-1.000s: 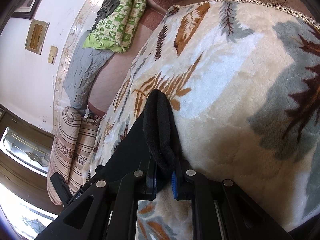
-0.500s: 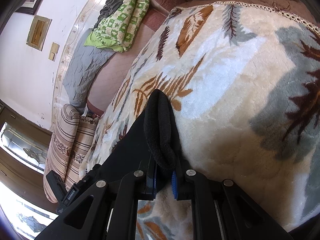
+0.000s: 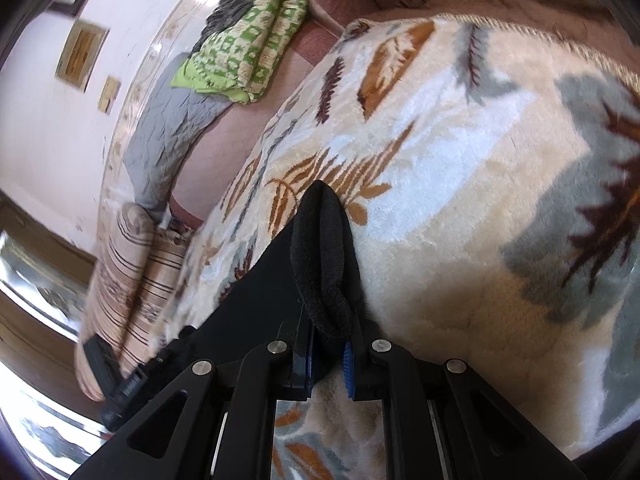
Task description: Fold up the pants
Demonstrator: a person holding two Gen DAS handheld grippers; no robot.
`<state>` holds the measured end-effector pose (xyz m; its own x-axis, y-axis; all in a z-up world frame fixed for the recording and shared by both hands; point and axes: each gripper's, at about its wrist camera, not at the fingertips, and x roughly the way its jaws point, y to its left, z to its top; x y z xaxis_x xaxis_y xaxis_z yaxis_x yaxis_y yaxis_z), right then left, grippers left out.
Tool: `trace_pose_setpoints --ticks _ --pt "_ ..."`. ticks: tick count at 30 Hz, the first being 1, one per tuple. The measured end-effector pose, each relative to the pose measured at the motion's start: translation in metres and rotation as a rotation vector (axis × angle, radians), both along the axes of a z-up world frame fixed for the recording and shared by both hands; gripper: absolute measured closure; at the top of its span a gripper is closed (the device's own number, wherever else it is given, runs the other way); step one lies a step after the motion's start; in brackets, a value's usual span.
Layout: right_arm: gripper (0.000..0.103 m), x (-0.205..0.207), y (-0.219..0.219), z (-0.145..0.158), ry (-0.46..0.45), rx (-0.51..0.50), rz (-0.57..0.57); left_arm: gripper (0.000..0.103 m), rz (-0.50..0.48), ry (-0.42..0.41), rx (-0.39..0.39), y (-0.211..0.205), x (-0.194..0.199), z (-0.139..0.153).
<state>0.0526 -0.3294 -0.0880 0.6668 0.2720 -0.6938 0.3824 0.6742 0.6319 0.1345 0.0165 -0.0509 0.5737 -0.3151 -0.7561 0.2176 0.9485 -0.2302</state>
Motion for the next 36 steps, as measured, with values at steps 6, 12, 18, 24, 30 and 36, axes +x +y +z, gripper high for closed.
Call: trace_pose_setpoints --ticks 6,12,18,24,30,36 --pt "0.094 0.004 0.017 0.013 0.010 -0.195 0.067 0.002 -0.003 -0.004 0.016 -0.001 -0.001 0.001" --pt "0.094 0.002 0.014 0.012 0.020 -0.189 0.073 0.002 -0.005 -0.005 0.029 -0.002 -0.002 0.001" --pt "0.094 0.004 0.017 0.014 0.024 -0.200 0.074 0.013 0.000 -0.040 0.032 0.002 -0.004 0.011" --pt "0.094 0.004 0.029 0.032 -0.031 -0.260 0.090 0.013 0.179 -0.141 -0.026 0.051 -0.012 0.042" --pt "0.094 0.009 0.063 0.050 -0.138 -0.241 0.213 0.013 0.405 -0.110 -0.212 0.119 -0.022 0.055" --pt "0.094 0.026 0.120 0.061 -0.193 -0.186 0.358 0.012 0.457 -0.129 -0.213 0.161 -0.015 0.085"
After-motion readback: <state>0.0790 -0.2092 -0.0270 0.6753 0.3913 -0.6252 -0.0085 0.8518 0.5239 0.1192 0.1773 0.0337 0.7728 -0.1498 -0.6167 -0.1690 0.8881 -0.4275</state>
